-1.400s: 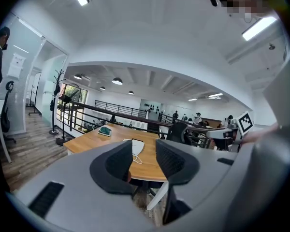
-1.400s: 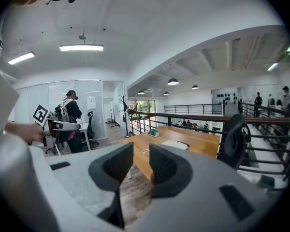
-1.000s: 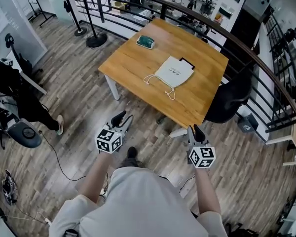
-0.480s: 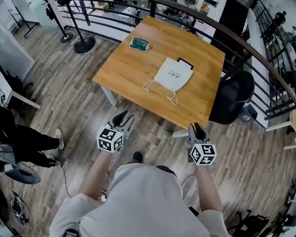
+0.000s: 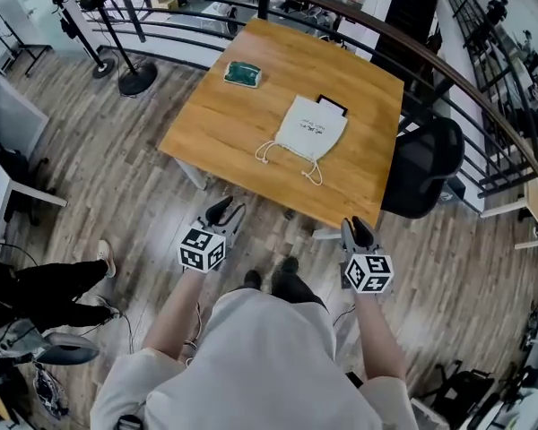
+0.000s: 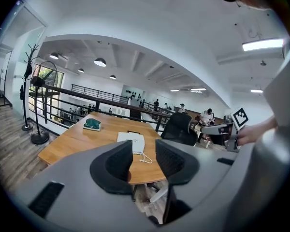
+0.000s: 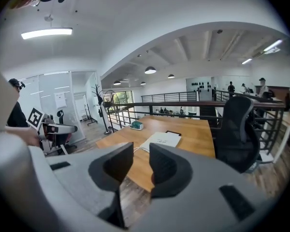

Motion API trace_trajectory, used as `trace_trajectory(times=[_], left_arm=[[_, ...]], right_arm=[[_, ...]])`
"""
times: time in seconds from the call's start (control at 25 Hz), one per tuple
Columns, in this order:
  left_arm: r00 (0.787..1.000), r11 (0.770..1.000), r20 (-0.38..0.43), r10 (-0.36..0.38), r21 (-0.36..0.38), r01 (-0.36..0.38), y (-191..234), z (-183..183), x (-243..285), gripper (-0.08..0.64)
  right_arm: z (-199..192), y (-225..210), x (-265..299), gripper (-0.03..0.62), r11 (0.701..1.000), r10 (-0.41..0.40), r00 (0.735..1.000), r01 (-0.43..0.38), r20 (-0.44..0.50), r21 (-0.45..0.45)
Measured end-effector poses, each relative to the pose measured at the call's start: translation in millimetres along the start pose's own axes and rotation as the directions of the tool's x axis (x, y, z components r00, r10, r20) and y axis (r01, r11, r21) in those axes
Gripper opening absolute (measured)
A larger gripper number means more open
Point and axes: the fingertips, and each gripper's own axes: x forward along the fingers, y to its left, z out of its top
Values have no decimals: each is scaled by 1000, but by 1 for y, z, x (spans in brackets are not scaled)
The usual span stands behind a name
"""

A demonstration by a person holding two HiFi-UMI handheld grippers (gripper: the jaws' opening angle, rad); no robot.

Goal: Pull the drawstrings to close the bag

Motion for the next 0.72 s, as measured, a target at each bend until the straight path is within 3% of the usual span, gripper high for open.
trace_trajectory(times=[0.72], left_arm=[[992, 1000, -128, 4, -18, -6, 38, -6, 118, 143]], right_arm=[[-8, -67, 113, 89, 998, 52, 992, -49, -116, 24]])
